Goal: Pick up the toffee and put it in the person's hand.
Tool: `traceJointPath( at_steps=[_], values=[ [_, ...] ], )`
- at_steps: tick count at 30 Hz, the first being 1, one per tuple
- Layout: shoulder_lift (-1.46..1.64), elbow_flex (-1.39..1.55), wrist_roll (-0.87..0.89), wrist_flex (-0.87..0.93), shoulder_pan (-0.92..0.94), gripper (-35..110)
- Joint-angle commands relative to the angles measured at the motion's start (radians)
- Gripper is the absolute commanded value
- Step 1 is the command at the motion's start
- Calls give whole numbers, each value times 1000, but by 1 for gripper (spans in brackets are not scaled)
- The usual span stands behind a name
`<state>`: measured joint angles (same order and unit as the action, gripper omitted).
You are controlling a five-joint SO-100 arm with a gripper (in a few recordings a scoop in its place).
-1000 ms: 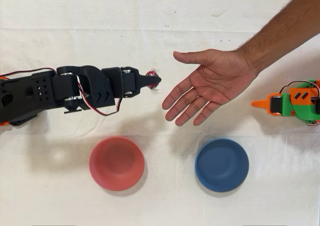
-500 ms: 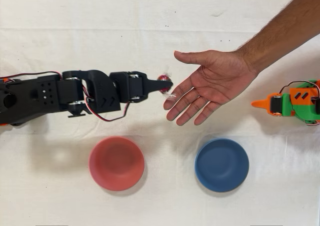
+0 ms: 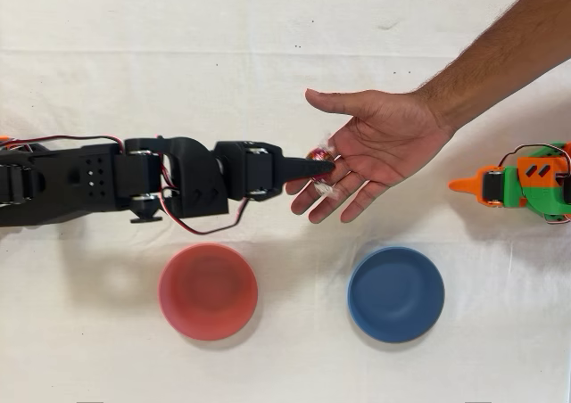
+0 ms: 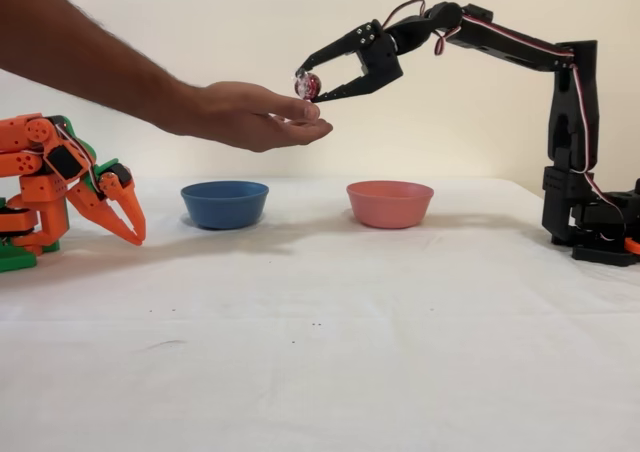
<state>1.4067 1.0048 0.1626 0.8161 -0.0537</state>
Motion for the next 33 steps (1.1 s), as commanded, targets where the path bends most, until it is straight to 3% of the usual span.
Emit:
traceJointPath(
  at_steps=[1,33],
  values=[
    [-2,-173,5,11,0,14],
    [-98,-262,26,-25,21,16]
  ],
)
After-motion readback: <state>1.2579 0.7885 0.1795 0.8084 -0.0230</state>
